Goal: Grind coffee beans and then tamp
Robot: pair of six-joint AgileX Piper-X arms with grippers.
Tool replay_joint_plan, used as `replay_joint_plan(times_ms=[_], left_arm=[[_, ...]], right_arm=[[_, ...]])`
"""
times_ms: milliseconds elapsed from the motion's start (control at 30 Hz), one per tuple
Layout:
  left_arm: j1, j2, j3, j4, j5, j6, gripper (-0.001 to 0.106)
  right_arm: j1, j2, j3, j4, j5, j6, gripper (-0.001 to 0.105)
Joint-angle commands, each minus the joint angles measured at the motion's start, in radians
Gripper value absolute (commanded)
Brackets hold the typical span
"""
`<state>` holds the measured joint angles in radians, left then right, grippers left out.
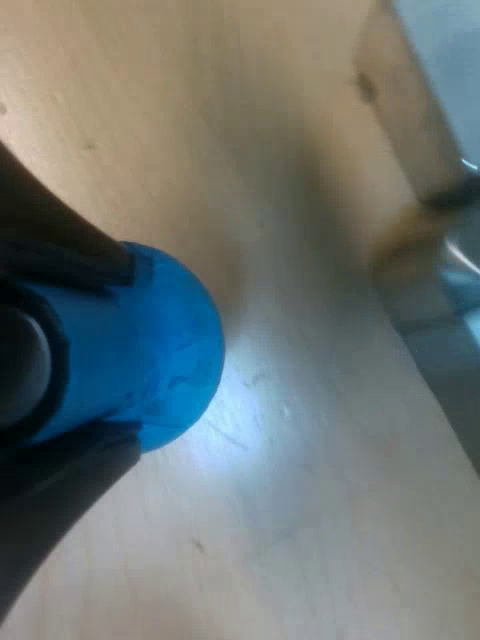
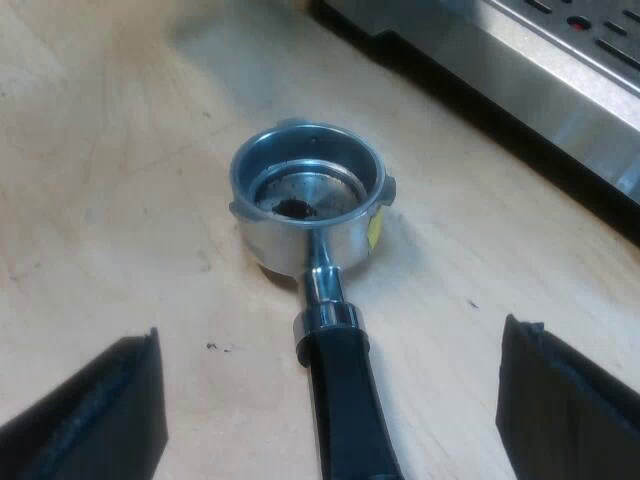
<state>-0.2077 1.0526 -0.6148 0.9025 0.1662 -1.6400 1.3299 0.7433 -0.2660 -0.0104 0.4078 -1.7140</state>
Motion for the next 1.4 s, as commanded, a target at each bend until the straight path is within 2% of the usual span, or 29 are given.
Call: replay_joint_plan(times_ms=[33,100,267,333,400,433,500,567,733,867,1033,1133,1267,1400], left_arm=[[0.007,0.022,0.023,-0.041,0.011,-0.001,0.000],[0.007,0.052,0.050,-0.087,0.010,-0.001,0.000],[0.007,0.109,0.065,-0.118,0.010,-0.001,0.001],[0.007,0.120,0.065,-0.120,0.010,-0.001,0.010],[0.007,0.123,0.065,-0.120,0.010,-0.001,0.030],[0.007,0.123,0.065,-0.120,0.010,-0.001,0.037],[0.007,0.123,0.065,-0.120,0.017,0.001,0.061],[0.007,0.123,0.065,-0.120,0.017,0.001,0.066],[0.007,0.123,0.065,-0.120,0.017,0.001,0.066],[0.007,0.121,0.031,-0.079,0.017,-0.001,0.066],[0.007,0.054,-0.042,0.011,-0.063,-0.001,0.072],[0.007,-0.035,-0.073,0.028,-0.066,-0.001,0.076],[0.007,-0.219,-0.110,0.033,-0.066,-0.016,0.078],[0.007,-0.369,-0.173,0.037,-0.066,-0.016,0.078]], right_arm=[[0.001,-0.004,0.001,-0.013,0.006,-0.011,0.071],[0.001,-0.004,0.001,-0.013,0.006,-0.011,0.071],[0.001,-0.004,0.001,-0.013,0.006,-0.011,0.071],[0.001,-0.004,0.001,-0.013,0.006,-0.011,0.071],[0.001,-0.004,0.001,-0.013,0.006,-0.011,0.071],[0.001,-0.004,0.001,-0.013,0.006,-0.011,0.071],[0.001,-0.004,0.001,-0.013,0.006,-0.011,0.071],[0.001,-0.004,0.001,-0.013,0.006,-0.011,0.071],[0.001,-0.004,0.001,-0.009,0.006,-0.011,0.071],[0.001,-0.004,0.001,-0.009,0.006,-0.011,0.071],[0.001,-0.004,-0.025,-0.007,0.006,-0.011,0.071],[0.001,-0.004,-0.090,0.055,-0.001,-0.011,0.071],[0.001,-0.004,-0.233,0.269,-0.002,-0.006,0.071],[-0.003,-0.004,-0.364,0.436,-0.004,0.057,0.071]])
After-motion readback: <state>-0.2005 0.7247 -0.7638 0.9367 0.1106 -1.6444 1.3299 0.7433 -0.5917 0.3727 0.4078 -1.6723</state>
